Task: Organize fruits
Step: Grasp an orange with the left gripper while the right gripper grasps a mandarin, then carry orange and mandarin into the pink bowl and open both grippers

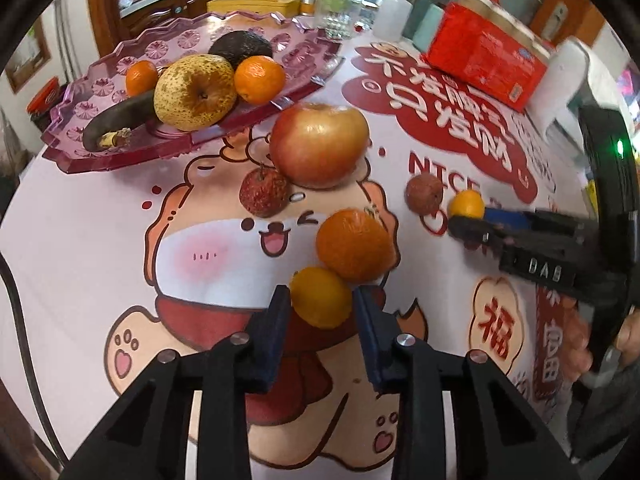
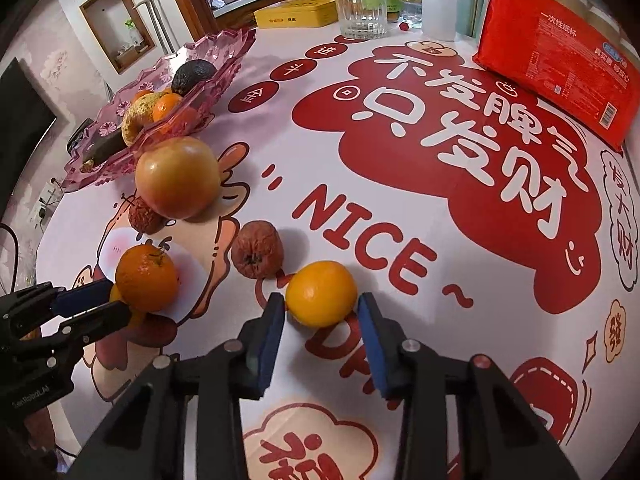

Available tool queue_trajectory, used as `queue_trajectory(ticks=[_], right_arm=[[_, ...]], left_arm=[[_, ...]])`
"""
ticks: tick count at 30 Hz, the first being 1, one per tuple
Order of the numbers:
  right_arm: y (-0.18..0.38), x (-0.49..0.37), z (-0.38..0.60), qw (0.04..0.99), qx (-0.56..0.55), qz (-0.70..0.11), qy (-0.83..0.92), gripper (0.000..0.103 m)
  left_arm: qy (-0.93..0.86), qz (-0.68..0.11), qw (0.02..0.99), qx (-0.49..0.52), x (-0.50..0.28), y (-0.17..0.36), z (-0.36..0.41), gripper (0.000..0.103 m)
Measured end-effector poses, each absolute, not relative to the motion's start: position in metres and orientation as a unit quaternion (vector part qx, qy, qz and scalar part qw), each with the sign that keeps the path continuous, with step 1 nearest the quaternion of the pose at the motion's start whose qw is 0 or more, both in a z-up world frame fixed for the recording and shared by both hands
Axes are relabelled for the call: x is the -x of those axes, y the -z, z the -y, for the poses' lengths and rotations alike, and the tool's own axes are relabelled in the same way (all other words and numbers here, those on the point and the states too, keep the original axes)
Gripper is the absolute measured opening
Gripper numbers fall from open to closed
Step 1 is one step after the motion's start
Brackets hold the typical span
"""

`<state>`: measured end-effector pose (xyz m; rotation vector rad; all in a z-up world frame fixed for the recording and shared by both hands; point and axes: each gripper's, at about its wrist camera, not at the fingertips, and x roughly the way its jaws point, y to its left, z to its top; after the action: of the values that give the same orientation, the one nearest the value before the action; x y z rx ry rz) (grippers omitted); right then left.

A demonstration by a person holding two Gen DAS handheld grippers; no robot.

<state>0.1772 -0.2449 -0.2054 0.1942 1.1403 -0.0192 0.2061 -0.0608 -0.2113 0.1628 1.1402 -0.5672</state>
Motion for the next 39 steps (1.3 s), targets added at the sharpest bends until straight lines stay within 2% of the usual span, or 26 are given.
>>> queue_trajectory(ticks=[11,16,28,39], right_arm=[[0.206,-0.176,0.243,0.839,-0.086,-0.537,0.007,0.037],[0.206,-0.176,0.242,0.839,-0.083,-0.537,0.008,0.037],[0.204,-0.176,0.238,0.841,-0.069,-0.536,0.001,0.033],[0.169,-0.169,0.214,0.857,-0.054,-0.512,-0.030,0.033]], left_arm=[[0.261,-0.536,0.798,-0.088,-0.207,0.216,0.064,0.033],[0.256,-0.542,0.795,-0.090,-0.212,0.222,0.070,0.039],[0.229,-0.549,0.799,-0.091,-0.213,0.223,0.068,0.035],[0.228,-0.533,0.811,-0.083,-0.195,0.181,0.057,0.035]])
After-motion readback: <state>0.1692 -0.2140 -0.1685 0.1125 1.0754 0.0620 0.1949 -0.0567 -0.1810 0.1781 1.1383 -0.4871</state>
